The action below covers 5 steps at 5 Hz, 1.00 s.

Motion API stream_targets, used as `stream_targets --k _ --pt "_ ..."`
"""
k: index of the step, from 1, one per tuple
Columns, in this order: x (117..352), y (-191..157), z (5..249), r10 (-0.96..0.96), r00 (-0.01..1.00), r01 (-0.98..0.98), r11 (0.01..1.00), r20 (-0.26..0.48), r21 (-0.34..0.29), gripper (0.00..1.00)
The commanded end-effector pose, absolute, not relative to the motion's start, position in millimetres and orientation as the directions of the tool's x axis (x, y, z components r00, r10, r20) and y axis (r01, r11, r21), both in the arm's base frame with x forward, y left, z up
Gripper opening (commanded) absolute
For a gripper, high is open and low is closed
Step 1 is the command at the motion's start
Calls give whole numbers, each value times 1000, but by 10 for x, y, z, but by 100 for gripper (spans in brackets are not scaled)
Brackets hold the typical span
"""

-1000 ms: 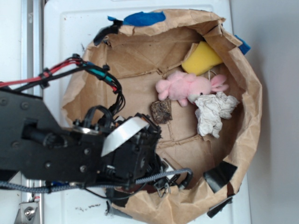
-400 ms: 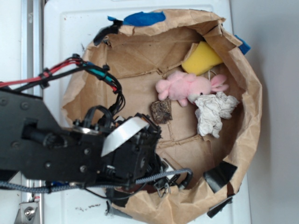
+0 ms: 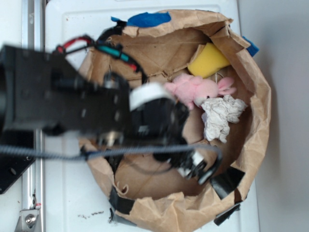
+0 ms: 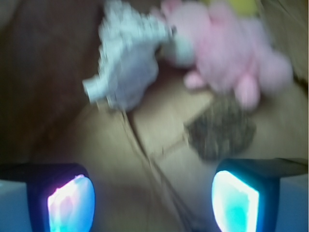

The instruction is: Grab the white paper.

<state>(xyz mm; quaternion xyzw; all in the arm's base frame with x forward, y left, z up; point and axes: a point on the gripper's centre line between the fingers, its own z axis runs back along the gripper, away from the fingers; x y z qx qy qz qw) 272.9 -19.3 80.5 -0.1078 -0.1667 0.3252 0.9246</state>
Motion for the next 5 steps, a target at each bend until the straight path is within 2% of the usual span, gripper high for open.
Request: stream_targets --k 1,3,5 --pt "2903 -116 1090 618 720 -505 779 316 -371 100" --pt "3014 -125 1025 608 723 -501 788 327 -358 100" --pt "2962 -173 945 606 721 -501 791 337 -349 100"
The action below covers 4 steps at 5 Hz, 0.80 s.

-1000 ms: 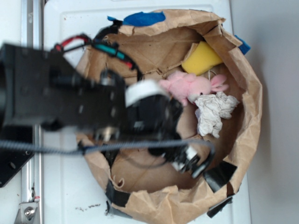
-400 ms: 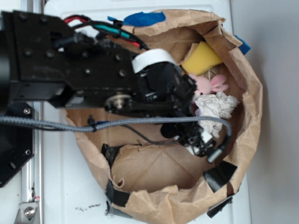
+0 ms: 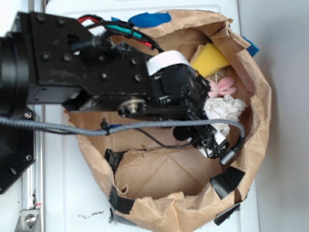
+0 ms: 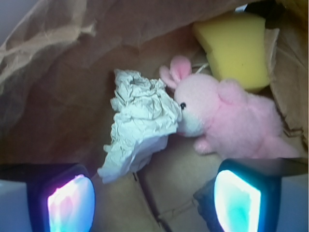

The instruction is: Grab the white paper.

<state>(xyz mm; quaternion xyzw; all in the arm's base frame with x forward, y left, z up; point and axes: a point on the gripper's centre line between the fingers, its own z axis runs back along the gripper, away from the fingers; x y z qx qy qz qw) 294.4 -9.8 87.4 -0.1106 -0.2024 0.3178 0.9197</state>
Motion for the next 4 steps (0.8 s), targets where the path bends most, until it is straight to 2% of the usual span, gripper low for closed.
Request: stream_targets --k 1,4 --pt "2944 -164 937 610 713 -506 789 345 -348 100" --pt "2972 -60 938 625 691 -522 779 362 -348 100"
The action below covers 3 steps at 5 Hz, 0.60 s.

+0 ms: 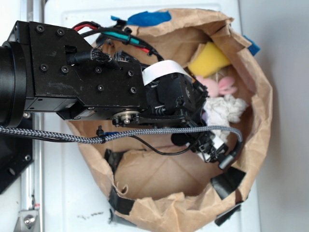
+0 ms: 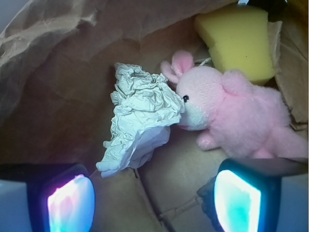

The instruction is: Grab the white paper.

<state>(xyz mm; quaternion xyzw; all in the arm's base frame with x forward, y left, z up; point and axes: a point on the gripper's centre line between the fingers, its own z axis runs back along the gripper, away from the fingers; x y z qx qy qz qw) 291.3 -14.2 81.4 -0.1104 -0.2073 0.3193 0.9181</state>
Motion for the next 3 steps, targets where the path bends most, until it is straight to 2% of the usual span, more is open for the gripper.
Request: stream_targets --k 1,3 --pt "3044 -40 882 620 696 -526 783 362 -332 100" --pt "3143 13 848 618 688 -528 786 381 -321 100"
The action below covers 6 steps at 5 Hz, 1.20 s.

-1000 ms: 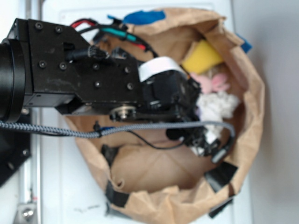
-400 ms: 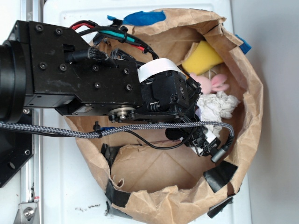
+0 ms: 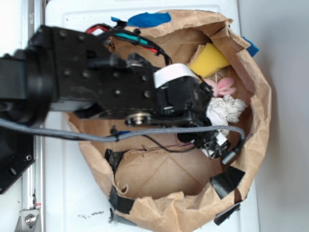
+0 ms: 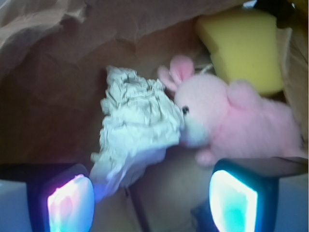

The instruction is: Grab the white paper.

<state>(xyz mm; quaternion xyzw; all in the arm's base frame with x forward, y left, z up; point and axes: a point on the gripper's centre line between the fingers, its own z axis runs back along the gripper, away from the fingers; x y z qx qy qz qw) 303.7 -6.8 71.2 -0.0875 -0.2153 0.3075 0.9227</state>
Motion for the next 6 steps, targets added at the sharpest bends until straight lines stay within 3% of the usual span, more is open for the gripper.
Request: stream_targets --k 1,5,6 --pt "3187 25 858 616 684 -520 787 391 -331 100" --pt "3491 -11 684 600 689 -497 800 408 -337 100" --pt "3519 -15 610 605 690 -510 796 397 -326 0"
